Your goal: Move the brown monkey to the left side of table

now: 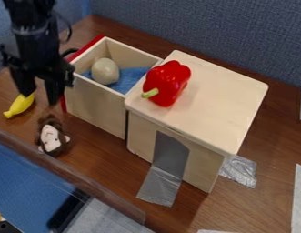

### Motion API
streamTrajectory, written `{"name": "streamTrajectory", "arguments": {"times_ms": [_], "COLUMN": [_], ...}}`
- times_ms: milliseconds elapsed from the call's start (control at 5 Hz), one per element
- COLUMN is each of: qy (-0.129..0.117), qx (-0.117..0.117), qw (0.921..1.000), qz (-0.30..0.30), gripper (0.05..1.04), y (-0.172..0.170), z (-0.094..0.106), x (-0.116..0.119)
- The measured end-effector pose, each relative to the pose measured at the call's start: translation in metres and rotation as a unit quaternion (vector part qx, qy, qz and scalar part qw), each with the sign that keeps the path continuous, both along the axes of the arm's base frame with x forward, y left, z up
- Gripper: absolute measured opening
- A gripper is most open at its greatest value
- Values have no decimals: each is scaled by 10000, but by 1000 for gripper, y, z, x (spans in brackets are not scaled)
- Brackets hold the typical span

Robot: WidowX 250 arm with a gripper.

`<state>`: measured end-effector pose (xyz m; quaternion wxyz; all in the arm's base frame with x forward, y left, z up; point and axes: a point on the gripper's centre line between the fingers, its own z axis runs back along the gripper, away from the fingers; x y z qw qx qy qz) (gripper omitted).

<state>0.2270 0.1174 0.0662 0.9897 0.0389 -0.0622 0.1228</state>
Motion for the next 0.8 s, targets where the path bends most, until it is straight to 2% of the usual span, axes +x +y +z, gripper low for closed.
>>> {"name": "streamTrajectory", "arguments": {"times_ms": [200, 400, 600, 800], "qy": [169, 435, 822, 976], "qx": [54, 99, 136, 155], "qw": [9998, 9990, 9964, 9949], "qz": [38, -40, -181, -194], "gripper": [1011, 1006, 1000, 946], "y": [-5, -10, -17, -18], "z": [-12, -34, -60, -70], "x": [-1, 2, 1, -4]}}
